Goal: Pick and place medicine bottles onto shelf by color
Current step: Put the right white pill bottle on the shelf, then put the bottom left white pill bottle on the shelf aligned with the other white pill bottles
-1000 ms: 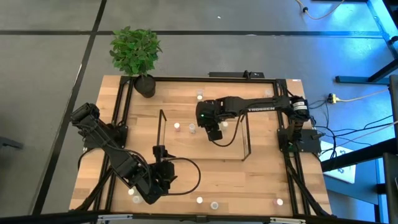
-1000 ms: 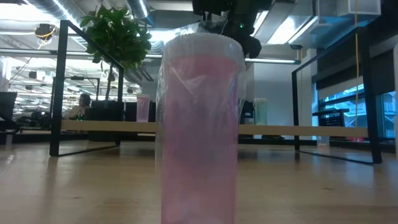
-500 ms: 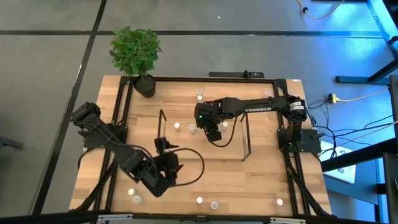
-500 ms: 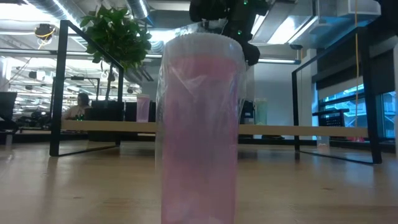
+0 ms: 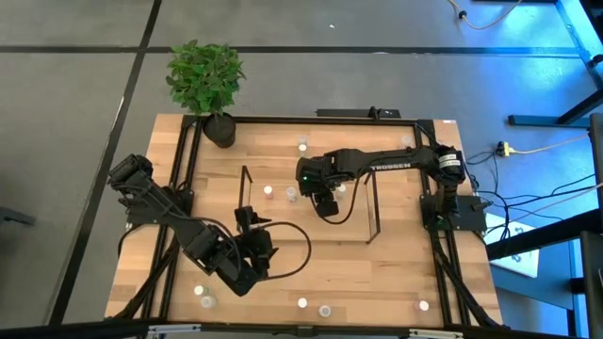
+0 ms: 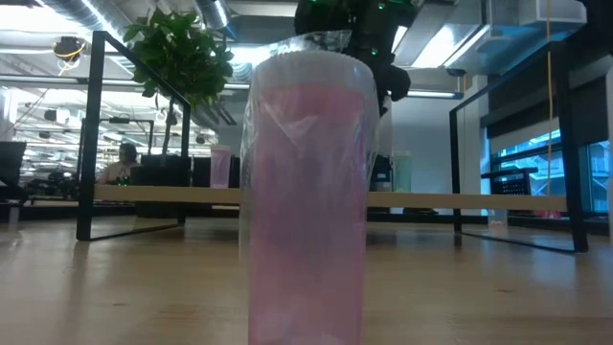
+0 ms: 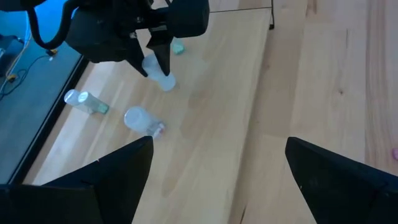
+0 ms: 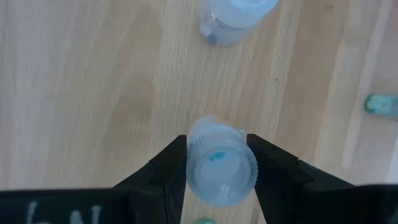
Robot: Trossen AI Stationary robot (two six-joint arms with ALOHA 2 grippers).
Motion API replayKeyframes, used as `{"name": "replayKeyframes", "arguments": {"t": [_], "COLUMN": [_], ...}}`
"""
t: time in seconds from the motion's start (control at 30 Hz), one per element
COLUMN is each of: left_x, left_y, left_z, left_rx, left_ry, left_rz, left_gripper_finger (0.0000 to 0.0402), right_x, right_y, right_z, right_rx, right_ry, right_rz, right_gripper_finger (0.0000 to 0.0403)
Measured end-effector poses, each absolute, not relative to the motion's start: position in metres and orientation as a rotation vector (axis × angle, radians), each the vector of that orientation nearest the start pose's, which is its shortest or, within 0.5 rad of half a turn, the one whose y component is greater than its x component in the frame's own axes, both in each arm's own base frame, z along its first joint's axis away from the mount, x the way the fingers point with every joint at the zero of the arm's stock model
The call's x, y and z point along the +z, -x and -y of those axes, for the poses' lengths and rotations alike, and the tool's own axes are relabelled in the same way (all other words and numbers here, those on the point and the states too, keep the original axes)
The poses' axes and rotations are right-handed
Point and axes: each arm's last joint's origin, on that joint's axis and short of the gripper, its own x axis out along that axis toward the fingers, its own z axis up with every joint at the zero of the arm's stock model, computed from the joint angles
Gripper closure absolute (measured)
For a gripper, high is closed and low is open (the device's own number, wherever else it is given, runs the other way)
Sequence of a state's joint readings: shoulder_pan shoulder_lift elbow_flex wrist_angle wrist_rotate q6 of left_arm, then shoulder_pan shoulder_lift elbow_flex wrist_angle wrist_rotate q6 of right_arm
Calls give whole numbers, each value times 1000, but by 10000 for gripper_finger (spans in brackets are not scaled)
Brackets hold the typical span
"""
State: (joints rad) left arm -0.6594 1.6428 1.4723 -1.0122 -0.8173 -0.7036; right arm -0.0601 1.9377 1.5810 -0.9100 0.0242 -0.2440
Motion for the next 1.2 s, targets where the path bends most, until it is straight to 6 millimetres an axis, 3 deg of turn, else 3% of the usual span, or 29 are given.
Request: {"name": "replayKeyframes", "arguments": {"t": [1.2], "left_x": [303], "left_y": [-269], "left_z": [183], "left_rx": [417], "left_ry": [-133], "left_rz": [-749], "left_gripper_finger": [41], "right_x": [228], "right_y": [-393], "right_z": [26], "right_rx": [62], "right_ry": [162], "right_rz": [-1276], "right_gripper_finger": [218]}}
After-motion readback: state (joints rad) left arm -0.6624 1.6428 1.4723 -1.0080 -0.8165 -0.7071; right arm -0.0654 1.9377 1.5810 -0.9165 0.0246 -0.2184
